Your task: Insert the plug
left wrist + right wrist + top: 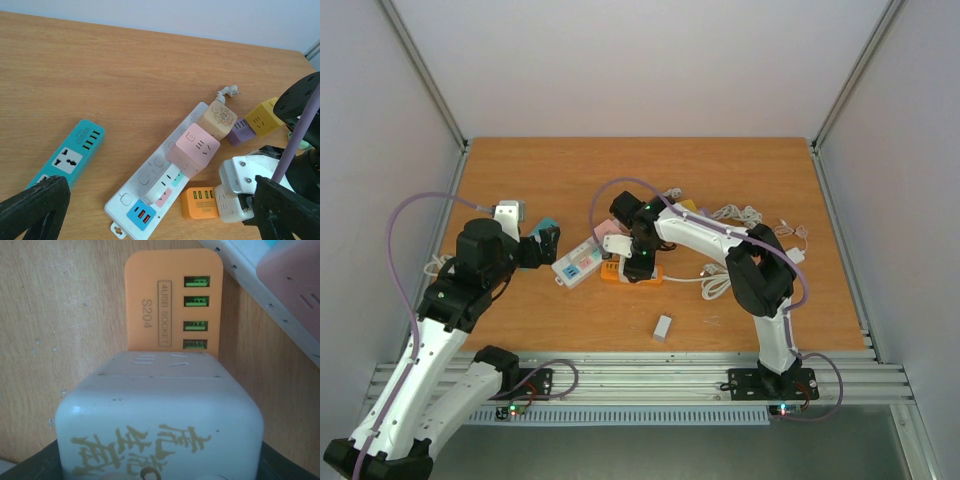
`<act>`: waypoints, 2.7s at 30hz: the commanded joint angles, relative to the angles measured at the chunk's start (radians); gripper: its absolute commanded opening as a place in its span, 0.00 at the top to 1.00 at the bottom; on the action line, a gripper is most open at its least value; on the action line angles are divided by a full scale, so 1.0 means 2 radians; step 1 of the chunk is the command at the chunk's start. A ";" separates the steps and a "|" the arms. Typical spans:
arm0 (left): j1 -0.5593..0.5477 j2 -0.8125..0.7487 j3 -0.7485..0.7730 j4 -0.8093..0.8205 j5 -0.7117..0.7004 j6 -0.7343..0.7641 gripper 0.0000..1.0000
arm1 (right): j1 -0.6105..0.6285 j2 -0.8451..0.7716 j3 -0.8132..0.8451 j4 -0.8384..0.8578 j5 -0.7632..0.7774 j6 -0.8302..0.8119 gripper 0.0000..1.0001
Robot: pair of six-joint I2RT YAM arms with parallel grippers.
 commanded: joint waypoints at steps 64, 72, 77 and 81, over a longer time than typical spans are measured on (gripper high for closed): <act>0.001 0.019 -0.003 0.018 0.062 0.000 0.01 | -0.276 -0.154 -0.194 0.153 0.219 0.669 0.23; 0.001 0.026 -0.004 0.021 0.065 0.001 0.01 | -0.288 -0.100 -0.160 0.160 0.180 0.642 0.28; 0.001 0.026 -0.005 0.020 0.061 0.002 0.01 | -0.289 -0.074 -0.143 0.153 0.189 0.640 0.32; 0.001 0.027 -0.005 0.020 0.056 0.002 0.01 | -0.289 -0.071 -0.144 0.157 0.190 0.640 0.43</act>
